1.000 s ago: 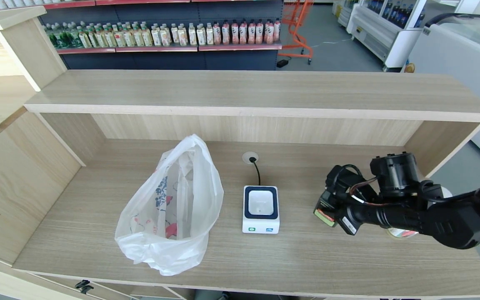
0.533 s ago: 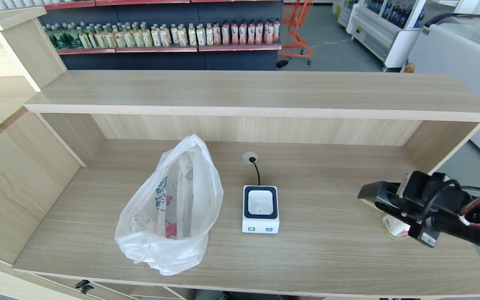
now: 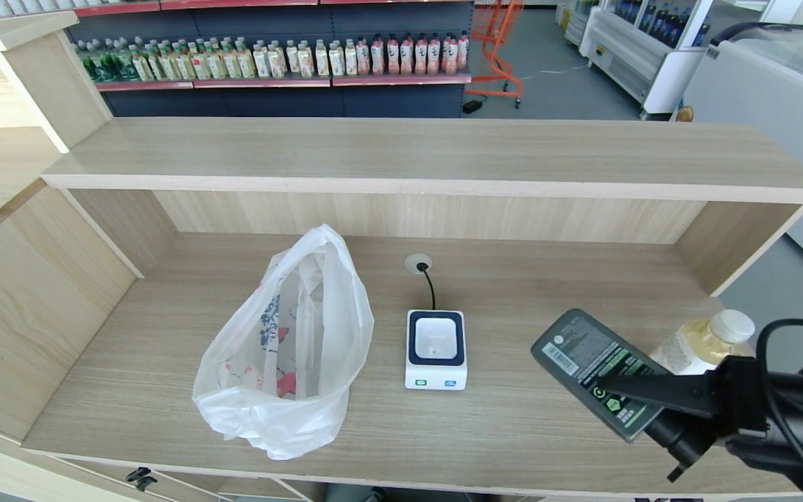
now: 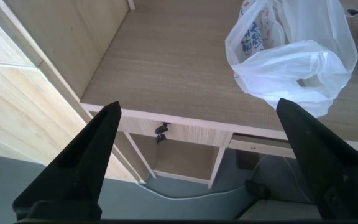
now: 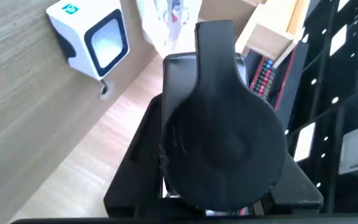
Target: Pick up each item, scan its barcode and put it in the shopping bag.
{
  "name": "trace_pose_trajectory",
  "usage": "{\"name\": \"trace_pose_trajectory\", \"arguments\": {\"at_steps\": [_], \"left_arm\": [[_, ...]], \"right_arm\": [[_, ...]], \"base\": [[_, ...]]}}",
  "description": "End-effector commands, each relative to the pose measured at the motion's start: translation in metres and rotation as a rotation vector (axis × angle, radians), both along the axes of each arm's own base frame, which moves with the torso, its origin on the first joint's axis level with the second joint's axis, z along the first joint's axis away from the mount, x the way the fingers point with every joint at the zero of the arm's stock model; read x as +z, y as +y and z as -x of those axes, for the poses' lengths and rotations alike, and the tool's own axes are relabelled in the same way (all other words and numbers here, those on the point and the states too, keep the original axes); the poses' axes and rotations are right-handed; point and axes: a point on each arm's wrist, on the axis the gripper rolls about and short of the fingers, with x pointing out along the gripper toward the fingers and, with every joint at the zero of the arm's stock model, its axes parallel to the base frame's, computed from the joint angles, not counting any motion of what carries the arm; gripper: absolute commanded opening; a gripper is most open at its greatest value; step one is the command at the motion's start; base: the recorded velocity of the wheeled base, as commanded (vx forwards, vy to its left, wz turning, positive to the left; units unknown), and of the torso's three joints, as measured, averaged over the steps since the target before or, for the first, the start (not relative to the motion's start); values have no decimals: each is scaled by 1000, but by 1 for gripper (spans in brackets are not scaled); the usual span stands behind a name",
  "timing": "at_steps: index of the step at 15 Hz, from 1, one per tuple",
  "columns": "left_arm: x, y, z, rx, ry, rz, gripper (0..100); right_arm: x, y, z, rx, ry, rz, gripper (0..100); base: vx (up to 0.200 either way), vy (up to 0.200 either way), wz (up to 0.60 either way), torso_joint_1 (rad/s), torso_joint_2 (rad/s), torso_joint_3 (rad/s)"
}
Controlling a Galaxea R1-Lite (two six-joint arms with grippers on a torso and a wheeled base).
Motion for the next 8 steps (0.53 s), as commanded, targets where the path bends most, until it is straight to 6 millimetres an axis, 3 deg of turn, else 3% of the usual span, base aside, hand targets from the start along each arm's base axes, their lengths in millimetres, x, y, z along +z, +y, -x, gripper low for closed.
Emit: {"name": "trace_pose_trajectory", "arguments": {"at_steps": [1,6,8], "left_arm": [[0,0,0,1,1,0,100],[0,0,0,1,1,0,100],[0,0,0,1,1,0,100]], "right_arm": [[-19,26,-3,197,-20,63,0],[-19,85,-10,435,-172,14,0],[-23,90,-15,437,-168,13,0]], "base": [[0,0,0,0,0,0],[0,0,0,0,0,0],[0,0,0,0,0,0]]}}
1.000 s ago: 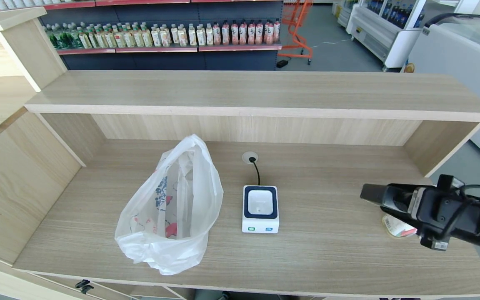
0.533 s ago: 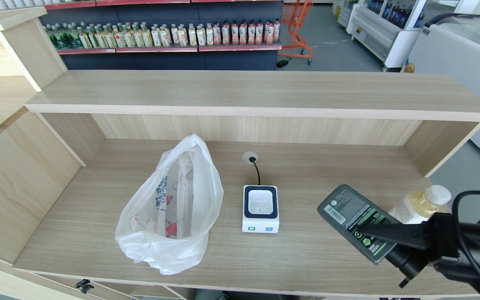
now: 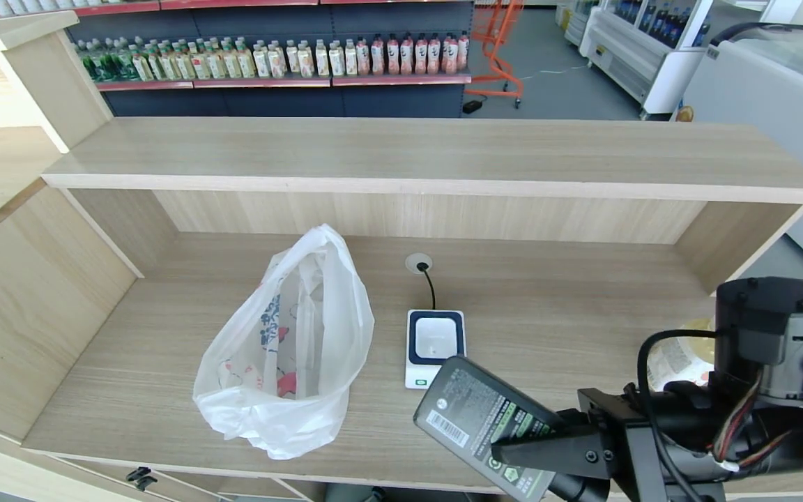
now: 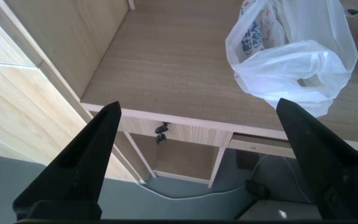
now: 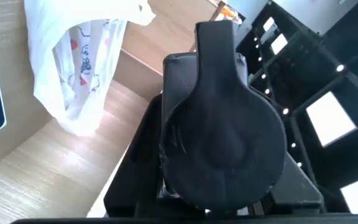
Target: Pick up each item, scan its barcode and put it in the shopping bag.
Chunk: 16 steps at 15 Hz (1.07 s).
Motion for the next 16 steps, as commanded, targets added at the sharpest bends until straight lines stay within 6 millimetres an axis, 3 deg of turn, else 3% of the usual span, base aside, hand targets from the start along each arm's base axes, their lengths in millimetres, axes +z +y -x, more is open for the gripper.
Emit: {"name": "trace_pose_trajectory", "arguments": {"at_steps": [1,6,13,16], "left_arm": [[0,0,0,1,1,0,100],[0,0,0,1,1,0,100],[0,0,0,1,0,0,100],[0,0,0,1,1,0,100]], "right_arm": [[-10,10,-6,19,32,22,0],[-10,13,-8,23,32,22,0],[9,20,-19,22,-44,-32,0],[8,21,-21,22,-55,-41,0]], "base": [[0,0,0,0,0,0],[0,0,0,0,0,0],[0,0,0,0,0,0],[0,0,0,0,0,0]]}}
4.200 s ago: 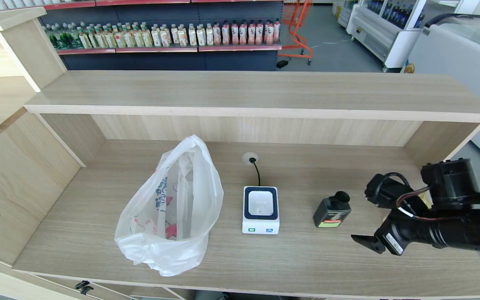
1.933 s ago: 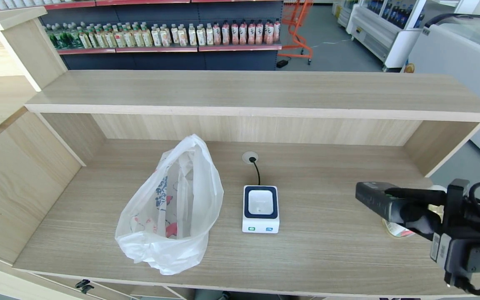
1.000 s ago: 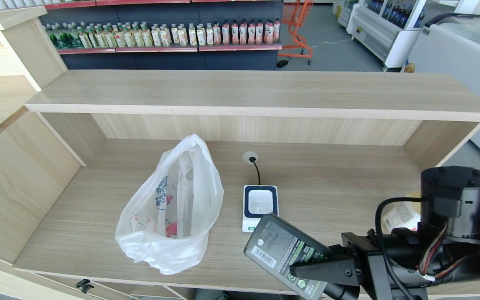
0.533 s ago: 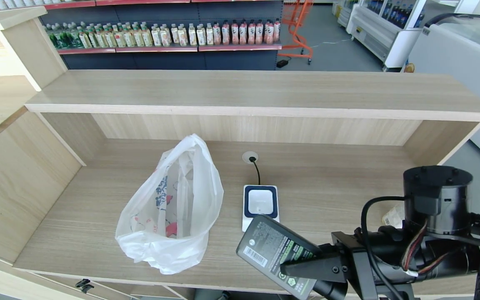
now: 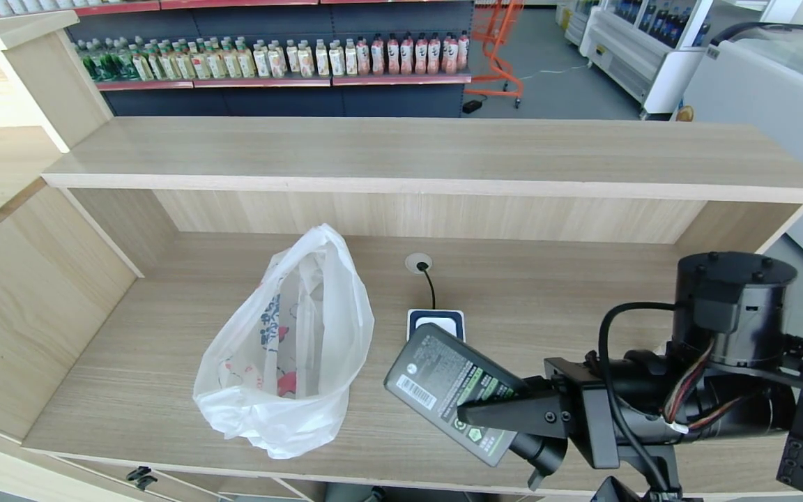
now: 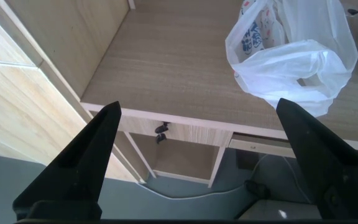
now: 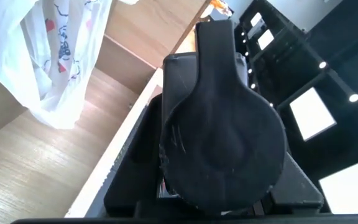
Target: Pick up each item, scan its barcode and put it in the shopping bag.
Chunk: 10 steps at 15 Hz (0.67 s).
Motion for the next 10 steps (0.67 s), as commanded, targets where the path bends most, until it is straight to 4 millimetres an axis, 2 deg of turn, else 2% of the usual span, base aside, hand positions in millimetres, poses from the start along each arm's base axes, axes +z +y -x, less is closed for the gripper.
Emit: {"name": "trace_pose_trajectory", "arguments": {"at_steps": [1,8,10], "left_arm": [[0,0,0,1,1,0,100],[0,0,0,1,1,0,100],[0,0,0,1,1,0,100]], "right_arm": [[-1,0,0,1,5,4,0],[1,-1,1,1,0,-1,0],[9,-6,6,-13,-4,-21,0]], "base": [[0,0,0,0,0,0],[0,0,0,0,0,0],[0,0,0,0,0,0]]}}
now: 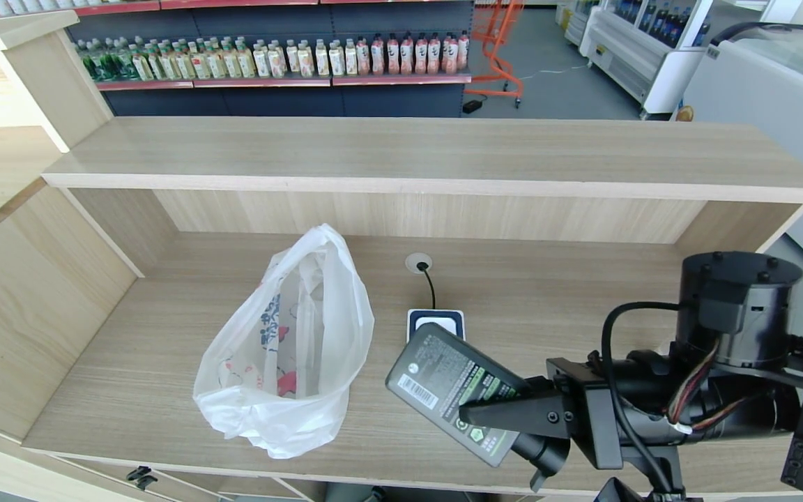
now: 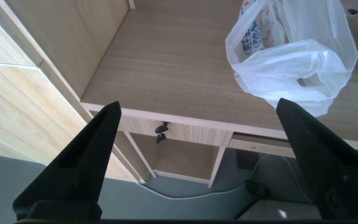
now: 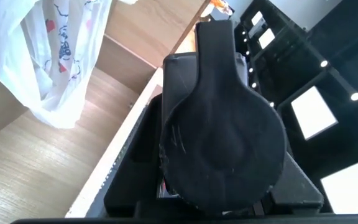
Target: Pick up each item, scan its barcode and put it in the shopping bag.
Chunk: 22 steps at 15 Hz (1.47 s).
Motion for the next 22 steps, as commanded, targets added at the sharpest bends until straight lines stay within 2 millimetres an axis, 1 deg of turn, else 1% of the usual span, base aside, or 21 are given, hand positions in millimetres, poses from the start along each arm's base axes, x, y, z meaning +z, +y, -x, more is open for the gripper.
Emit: {"name": "trace_pose_trajectory", "arguments": {"at_steps": [1,2,3,4,5,7,8,9,10,11,12,14,15,16,17,18,19,20,21,22], "left_arm": [[0,0,0,1,1,0,100],[0,0,0,1,1,0,100],[0,0,0,1,1,0,100],[0,0,0,1,1,0,100],[0,0,0,1,1,0,100],[0,0,0,1,1,0,100],[0,0,0,1,0,0,100],[0,0,0,1,1,0,100],[0,0,0,1,1,0,100],[0,0,0,1,1,0,100],[0,0,0,1,1,0,100],[0,0,0,1,1,0,100],[0,0,0,1,1,0,100],[0,0,0,1,1,0,100],[0,0,0,1,0,0,100],[0,0,0,1,1,0,100],[0,0,0,1,0,0,100],[0,0,0,1,0,0,100],[0,0,0,1,1,0,100],[0,0,0,1,1,0,100]], "right_arm": [[20,-15,13,-52,58,-59,0],[26,-23,18,-89,206,-96,0],[26,-27,28,-103,387,-120,0],[28,-31,31,-114,467,-140,0],[31,-50,28,-162,479,-168,0],[19,-101,28,-305,598,-197,0],[18,-111,35,-351,678,-202,0],[11,-114,48,-396,904,-181,0],[16,-115,63,-424,1153,-174,0],[22,-120,72,-462,1258,-203,0],[25,-124,71,-501,1356,-250,0],[41,-142,56,-722,1651,-561,0],[45,-143,52,-758,1728,-636,0],[50,-144,41,-850,1947,-885,0],[53,-138,34,-860,2102,-1054,0],[51,-122,21,-835,2352,-1253,0],[46,-108,7,-835,2559,-1434,0],[38,-97,-1,828,-2640,1425,0],[33,-93,-6,812,-2600,1386,0],[20,-81,-18,798,-2568,1318,0]], "base": [[0,0,0,0,0,0],[0,0,0,0,0,0],[0,0,0,0,0,0],[0,0,0,0,0,0],[0,0,0,0,0,0],[0,0,0,0,0,0],[0,0,0,0,0,0],[0,0,0,0,0,0],[0,0,0,0,0,0],[0,0,0,0,0,0],[0,0,0,0,0,0],[0,0,0,0,0,0],[0,0,0,0,0,0],[0,0,0,0,0,0],[0,0,0,0,0,0],[0,0,0,0,0,0],[0,0,0,0,0,0],[0,0,0,0,0,0],[0,0,0,0,0,0],[0,0,0,0,0,0]]}}
